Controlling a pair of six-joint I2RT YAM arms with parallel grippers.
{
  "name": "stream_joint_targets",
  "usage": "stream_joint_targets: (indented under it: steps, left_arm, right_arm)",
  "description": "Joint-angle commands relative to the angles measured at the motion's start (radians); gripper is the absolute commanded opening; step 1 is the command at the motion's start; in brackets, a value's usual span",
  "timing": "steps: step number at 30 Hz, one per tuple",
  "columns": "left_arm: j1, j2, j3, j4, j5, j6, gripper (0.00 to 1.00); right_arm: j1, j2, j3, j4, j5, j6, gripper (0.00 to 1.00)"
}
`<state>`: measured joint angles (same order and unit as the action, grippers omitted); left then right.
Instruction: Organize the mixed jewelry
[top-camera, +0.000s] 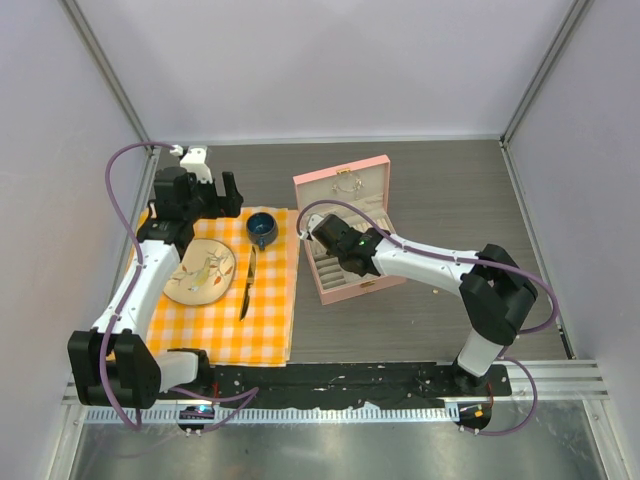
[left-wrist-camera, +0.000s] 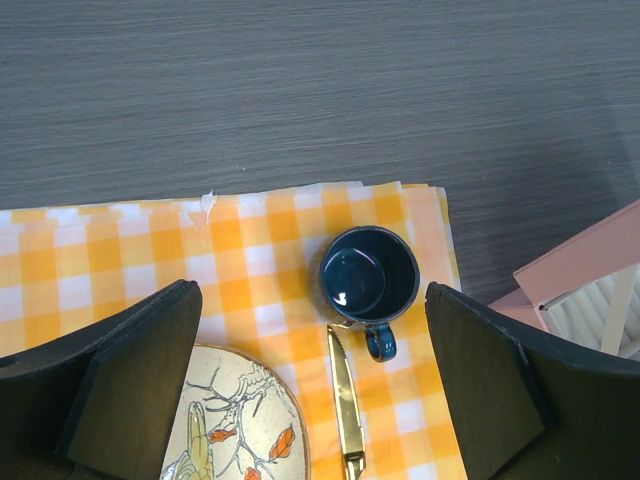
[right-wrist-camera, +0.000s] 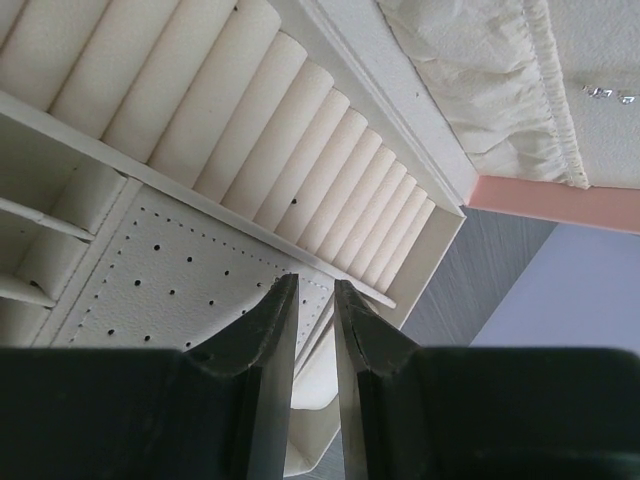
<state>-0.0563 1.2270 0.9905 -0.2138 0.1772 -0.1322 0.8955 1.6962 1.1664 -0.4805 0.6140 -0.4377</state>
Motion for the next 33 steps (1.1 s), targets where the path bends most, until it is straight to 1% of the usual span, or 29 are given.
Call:
stream_joint_targets:
  steps: [1,18,22,29,33]
  left_arm:
    - [0.010,-0.031,-0.003,0.050,0.015,-0.014,1.00]
    - [0.015,-0.032,-0.003,0.047,0.016,-0.015,1.00]
    - [0.015,-0.032,-0.001,0.045,0.018,-0.017,1.00]
    - [0.016,-0.034,0.000,0.044,0.015,-0.014,1.00]
    - [0.016,-0.034,0.002,0.044,0.031,-0.010,1.00]
  right_arm:
    - [0.008,-0.012,-0.001,0.005,-0.007,0.027,0.27]
    - [0.029,-0.013,-0.001,0.002,0.023,0.022,0.27]
    - [0.029,-0.038,0.015,0.014,0.056,0.007,0.27]
    - [0.020,-0.089,0.041,0.014,0.066,-0.007,0.28]
    - [-0.019,-0.128,0.035,-0.007,0.023,0.005,0.29]
